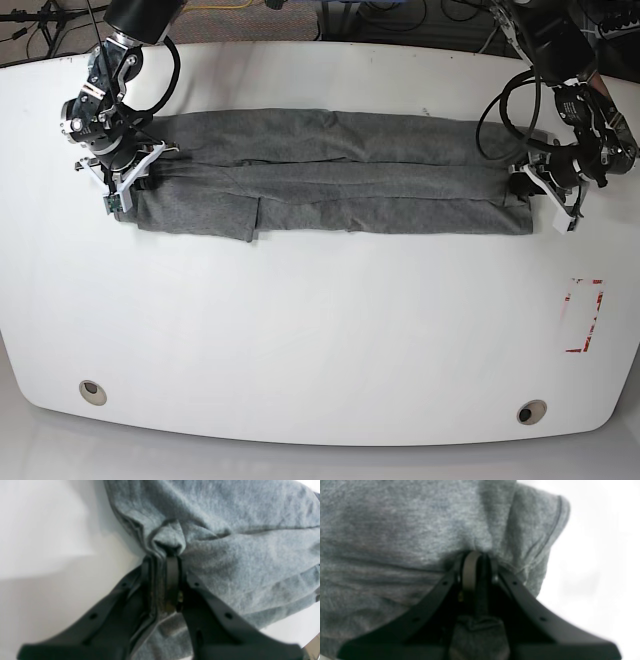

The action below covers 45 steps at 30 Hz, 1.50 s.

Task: Fold the T-shirt properly
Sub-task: 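Move the left gripper inward along the strip and grasp its middle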

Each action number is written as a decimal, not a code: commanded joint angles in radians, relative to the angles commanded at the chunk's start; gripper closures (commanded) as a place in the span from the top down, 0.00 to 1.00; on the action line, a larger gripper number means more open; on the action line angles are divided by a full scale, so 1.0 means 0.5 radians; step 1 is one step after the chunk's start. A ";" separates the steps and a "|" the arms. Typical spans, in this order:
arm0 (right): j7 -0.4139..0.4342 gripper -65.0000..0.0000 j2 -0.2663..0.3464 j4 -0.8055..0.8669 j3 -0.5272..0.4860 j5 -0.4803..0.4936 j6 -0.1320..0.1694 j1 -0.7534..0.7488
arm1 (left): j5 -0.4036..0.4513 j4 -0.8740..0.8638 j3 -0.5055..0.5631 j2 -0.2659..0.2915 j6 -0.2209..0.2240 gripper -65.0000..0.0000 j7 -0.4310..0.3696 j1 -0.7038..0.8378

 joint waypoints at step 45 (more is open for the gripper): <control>0.000 0.10 -0.021 -0.003 -0.003 0.000 0.000 -0.012 | 0.021 1.007 1.237 0.660 0.000 0.06 0.190 0.037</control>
